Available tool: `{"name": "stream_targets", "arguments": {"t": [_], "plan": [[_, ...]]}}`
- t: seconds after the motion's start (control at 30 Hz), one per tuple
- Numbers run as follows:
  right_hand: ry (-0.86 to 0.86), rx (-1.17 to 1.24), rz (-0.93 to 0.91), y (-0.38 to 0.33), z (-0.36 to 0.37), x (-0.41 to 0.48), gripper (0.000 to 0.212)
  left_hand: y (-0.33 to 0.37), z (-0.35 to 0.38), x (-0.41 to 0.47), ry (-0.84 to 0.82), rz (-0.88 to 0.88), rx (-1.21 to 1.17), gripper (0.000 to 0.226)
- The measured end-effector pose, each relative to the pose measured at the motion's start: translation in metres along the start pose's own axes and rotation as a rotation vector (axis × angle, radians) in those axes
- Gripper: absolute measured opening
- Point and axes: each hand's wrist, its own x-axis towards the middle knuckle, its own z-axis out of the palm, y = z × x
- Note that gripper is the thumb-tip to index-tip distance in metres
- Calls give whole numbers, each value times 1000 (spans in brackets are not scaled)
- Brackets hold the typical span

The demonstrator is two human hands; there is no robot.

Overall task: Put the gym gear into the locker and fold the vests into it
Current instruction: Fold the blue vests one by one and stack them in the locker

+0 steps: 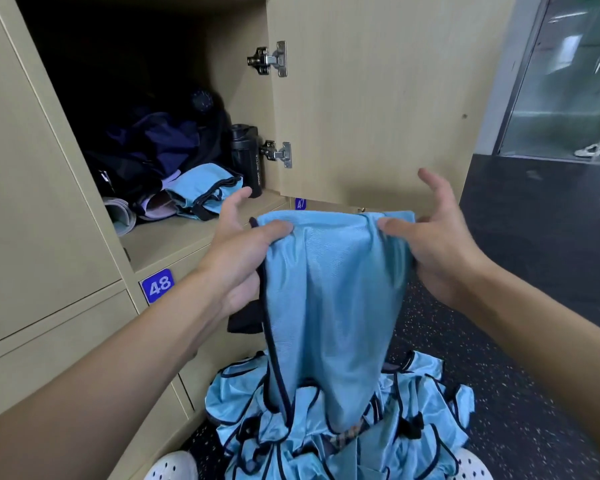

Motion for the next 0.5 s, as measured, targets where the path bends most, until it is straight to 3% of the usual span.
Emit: {"name": "stream_targets", "arguments": {"t": [0.13, 0.3, 0.37, 0.43, 0.5], "plan": [[25, -79, 20, 4, -1, 0, 69, 4, -6, 4, 14, 3, 47, 54], [126, 18, -2, 1, -5, 4, 39, 10, -10, 0, -208, -49, 124, 63], [132, 11, -5, 2, -6, 4, 25, 9, -10, 1, -219, -34, 192, 61], [106, 6, -15, 1, -6, 2, 17, 7, -11, 2, -205, -8, 233, 49], [-27, -2, 15, -1, -9, -1, 23, 6, -11, 3, -193, 21, 258, 37]]}}
